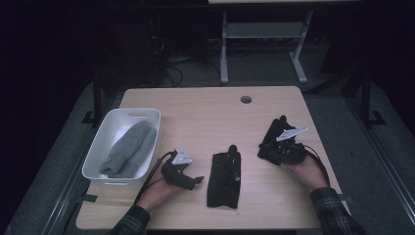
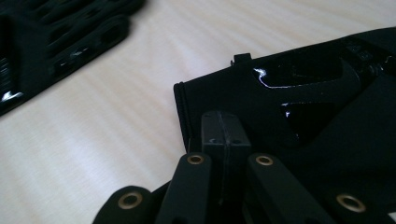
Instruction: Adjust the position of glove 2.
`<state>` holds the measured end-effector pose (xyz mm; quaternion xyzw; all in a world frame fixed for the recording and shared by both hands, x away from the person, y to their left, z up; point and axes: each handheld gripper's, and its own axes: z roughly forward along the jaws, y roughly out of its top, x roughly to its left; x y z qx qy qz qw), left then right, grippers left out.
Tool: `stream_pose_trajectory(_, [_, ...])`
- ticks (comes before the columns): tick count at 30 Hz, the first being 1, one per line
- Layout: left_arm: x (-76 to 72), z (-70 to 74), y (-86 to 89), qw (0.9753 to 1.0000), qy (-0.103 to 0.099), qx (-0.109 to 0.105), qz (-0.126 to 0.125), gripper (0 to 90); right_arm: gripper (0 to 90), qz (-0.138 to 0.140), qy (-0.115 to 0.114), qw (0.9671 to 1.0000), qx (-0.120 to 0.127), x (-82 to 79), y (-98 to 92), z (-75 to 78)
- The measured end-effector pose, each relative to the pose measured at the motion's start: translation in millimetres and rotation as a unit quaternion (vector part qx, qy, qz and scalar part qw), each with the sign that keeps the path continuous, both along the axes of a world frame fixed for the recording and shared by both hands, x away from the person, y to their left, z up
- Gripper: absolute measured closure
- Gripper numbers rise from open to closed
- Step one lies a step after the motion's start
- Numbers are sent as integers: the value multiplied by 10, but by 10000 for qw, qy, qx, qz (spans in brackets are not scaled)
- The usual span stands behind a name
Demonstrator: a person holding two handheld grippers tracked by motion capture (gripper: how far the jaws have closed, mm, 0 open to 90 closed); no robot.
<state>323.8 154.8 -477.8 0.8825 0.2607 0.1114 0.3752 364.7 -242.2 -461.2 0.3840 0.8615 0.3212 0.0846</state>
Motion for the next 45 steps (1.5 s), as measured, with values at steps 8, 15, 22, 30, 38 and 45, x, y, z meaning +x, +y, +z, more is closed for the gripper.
stream_pose_trajectory(8, [-5,0,4,10000,4,0,-9,124,900,305,20,9995,-13,-274,69,11])
stream_pose_trajectory(15, [-4,1,9,10000,-13,18,-29,124,900,540,110,9985,27,-558,137,23])
stream_pose_trajectory(22, [-4,2,12,10000,-18,22,-39,124,900,718,169,9973,52,-808,174,31])
stream_pose_trajectory(30, [-5,2,11,10000,-11,20,-33,124,900,515,-194,9982,231,-742,105,179])
stream_pose_trajectory(38, [-5,2,11,10000,-12,18,-33,124,900,96,-377,9988,304,-370,27,228])
stream_pose_trajectory(45, [-6,3,12,10000,-11,26,-37,124,900,-73,-259,9993,245,-109,50,146])
